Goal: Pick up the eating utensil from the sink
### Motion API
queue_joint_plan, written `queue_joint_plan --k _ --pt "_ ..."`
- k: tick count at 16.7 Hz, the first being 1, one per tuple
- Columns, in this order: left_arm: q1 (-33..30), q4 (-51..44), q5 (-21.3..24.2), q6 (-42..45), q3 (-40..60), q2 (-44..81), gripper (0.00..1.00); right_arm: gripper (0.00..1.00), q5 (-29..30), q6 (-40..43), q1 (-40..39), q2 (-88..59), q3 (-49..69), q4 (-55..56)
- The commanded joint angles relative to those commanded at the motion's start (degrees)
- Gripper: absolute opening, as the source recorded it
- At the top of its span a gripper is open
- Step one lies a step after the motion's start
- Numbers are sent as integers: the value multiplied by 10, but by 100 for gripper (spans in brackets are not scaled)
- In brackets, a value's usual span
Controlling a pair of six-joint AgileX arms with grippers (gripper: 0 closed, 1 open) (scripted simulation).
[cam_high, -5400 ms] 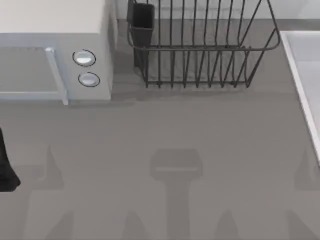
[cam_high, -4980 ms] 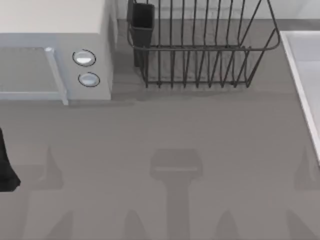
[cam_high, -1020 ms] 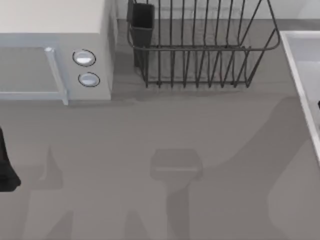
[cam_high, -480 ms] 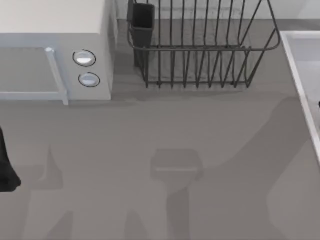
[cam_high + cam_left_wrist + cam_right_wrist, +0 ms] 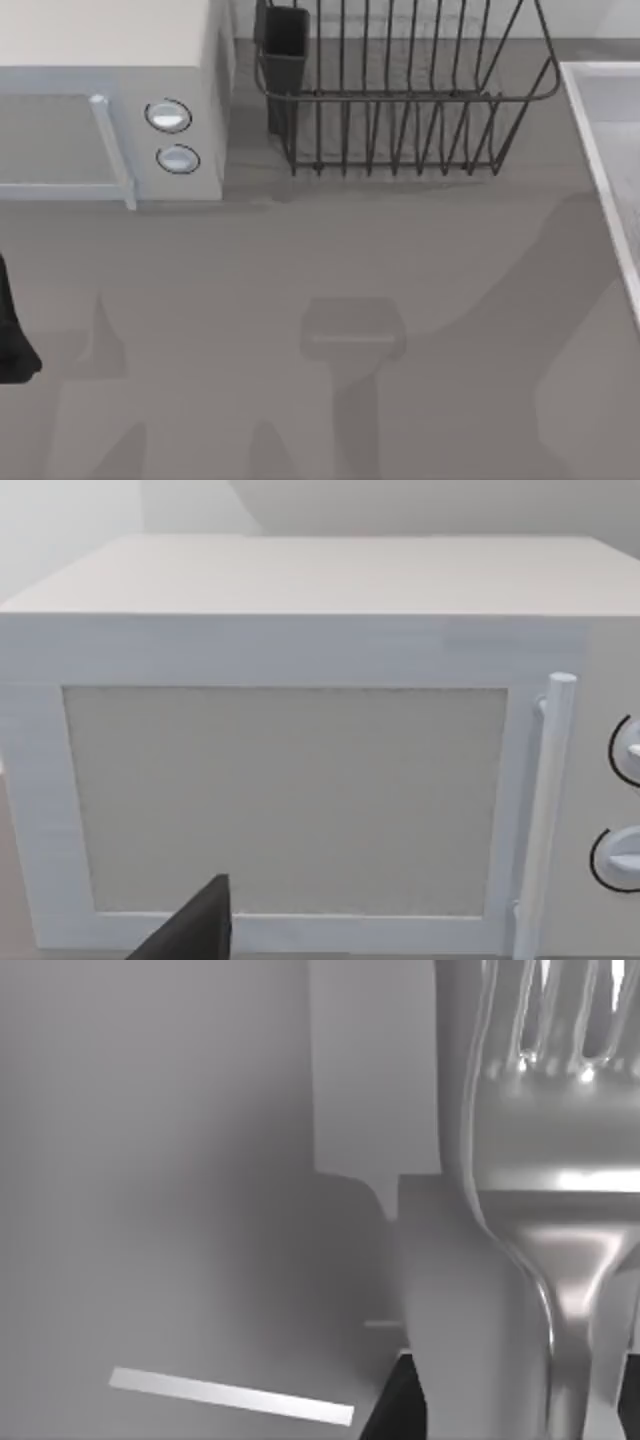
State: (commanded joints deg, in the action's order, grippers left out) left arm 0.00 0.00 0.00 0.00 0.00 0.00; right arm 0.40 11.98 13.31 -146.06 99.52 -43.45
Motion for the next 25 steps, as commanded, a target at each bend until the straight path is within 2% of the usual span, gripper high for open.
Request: queue_joint_plan --k 11,20,25 --pt "0 0 0 0 0 0 100 0 -6 -5 -1 30 16 -17" --pt "0 0 0 0 0 0 100 0 -7 -3 0 118 157 -257" --pt "0 0 0 0 0 0 100 0 -7 -3 -1 132 173 -279"
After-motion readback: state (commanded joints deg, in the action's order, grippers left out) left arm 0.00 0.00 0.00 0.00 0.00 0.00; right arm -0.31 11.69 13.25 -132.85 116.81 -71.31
